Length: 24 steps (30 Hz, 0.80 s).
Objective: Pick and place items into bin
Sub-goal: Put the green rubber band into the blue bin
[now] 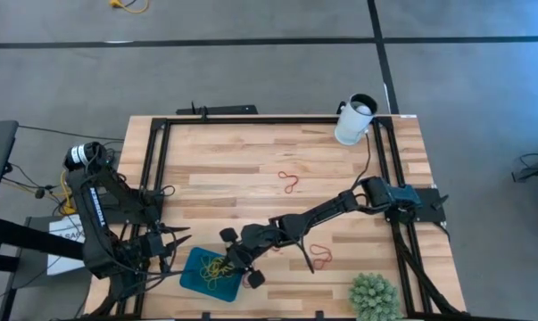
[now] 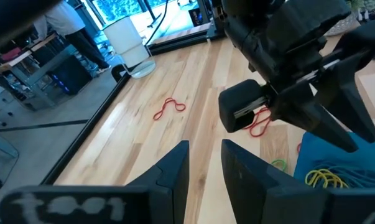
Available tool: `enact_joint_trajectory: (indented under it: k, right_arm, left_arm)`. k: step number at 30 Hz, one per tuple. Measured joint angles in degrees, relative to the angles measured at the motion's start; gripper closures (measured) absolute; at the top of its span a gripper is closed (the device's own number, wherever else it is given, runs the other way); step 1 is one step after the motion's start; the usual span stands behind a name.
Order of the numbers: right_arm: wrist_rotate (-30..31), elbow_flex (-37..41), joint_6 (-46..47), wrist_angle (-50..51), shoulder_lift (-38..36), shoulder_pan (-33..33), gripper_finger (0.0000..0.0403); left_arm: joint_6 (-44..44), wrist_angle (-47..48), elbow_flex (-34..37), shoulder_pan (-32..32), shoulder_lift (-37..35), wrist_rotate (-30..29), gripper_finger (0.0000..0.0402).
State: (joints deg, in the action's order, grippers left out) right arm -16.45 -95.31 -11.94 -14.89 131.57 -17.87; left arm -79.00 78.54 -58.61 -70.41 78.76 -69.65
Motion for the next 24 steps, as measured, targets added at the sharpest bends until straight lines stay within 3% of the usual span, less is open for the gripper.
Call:
enact_joint_trajectory:
  k: [7,14,19,21,24]
  right_arm:
    - [2.21,-6.53,0.36,16.97,-3.19,0.02,0.0306]
    - [15.11,-7.67,8.25,42.11,-11.88,-0.39,0.0325]
    - [15.26,-7.77,8.48,56.13,-21.07,0.43,0.0340]
    - [15.32,-7.74,7.64,62.56,-24.96,1.16,0.0342]
    - [16.78,-7.68,6.11,69.51,-30.72,3.01,0.0342]
  left_arm:
    - [-6.46,-0.26,0.00,2.98,0.00,4.04,0.0317]
    - [-5.75,-0.24,0.00,9.62,0.00,6.64,0.0317]
    - [-8.57,-0.46,0.00,17.15,0.00,6.80,0.0317]
    - [-5.68,-2.45,0.00,20.38,-0.02,8.98,0.0317]
    - [6.58,-9.57,0.02,24.87,-0.02,14.47,0.0317]
